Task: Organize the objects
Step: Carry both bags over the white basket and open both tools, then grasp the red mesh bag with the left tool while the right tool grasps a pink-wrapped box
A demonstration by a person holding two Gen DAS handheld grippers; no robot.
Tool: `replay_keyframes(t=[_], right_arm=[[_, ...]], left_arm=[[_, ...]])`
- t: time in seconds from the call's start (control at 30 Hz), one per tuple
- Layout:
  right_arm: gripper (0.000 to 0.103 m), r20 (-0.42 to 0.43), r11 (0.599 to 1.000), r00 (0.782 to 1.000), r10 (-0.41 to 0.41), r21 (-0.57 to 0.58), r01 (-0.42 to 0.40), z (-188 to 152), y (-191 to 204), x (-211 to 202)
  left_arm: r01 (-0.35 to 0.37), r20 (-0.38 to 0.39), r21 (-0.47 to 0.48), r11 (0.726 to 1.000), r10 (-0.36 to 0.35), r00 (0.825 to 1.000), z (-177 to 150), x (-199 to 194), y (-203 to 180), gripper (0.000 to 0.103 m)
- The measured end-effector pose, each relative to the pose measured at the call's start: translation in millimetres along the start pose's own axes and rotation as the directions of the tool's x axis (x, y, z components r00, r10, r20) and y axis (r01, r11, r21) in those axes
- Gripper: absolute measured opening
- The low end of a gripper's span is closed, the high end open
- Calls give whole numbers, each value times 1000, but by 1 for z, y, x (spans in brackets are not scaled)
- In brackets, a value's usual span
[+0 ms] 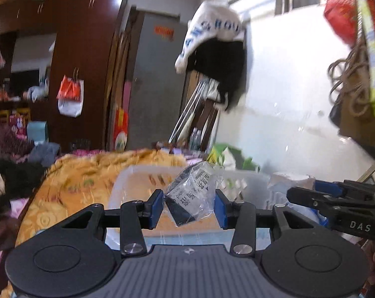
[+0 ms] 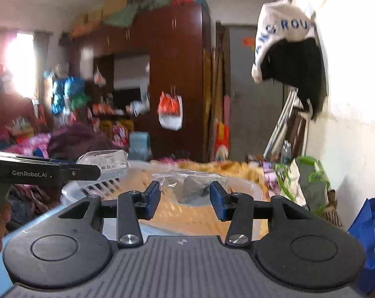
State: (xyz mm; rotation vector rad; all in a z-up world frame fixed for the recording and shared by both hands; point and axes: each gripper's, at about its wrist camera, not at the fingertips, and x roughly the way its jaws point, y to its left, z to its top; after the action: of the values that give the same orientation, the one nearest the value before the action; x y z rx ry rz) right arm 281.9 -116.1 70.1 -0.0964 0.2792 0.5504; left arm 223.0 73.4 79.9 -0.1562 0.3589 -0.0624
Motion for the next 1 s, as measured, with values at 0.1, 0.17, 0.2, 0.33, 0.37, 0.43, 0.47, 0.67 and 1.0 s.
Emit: replay_keyframes(t=[0.1,0.17,0.2,0.33,0.37,0.43,0.47,0.67,1.0], right_arm=[[48,10,1000,1000,13,1,-13,-1,-2,4],[56,19,1000,1000,12,-5,-12,-1,-2,3],[67,11,1000,1000,17,3,-17,-2,-2,0],[103,60,999,998,-5,49,2,-19,2,-42],[103,66,999,998,10,43,-13,-30,3,-56],[103,58,999,998,6,40,-9,-58,5,-83],[103,61,998,998,13,57,-16,-79,6,-99],[103,96,982,992,79,164,-94,-165,11,-153],[93,10,994,994,107,11,-107,-174,53,-127]], left_arm=[[18,8,-20,1000,-18,1000,-5,5,2,52],[35,11,-25,999,-35,999,-6,6,0,62],[36,6,-15,999,-36,999,-6,9,-2,77],[30,27,8,1000,-30,999,-14,-12,-4,83],[52,54,17,998,-53,997,-23,-29,-1,83],[66,102,41,997,-70,992,-45,-64,3,84],[59,118,52,997,-65,991,-58,-79,4,84],[42,180,53,998,-51,982,-142,-150,15,87],[45,141,132,990,-64,988,-173,-155,1,87]])
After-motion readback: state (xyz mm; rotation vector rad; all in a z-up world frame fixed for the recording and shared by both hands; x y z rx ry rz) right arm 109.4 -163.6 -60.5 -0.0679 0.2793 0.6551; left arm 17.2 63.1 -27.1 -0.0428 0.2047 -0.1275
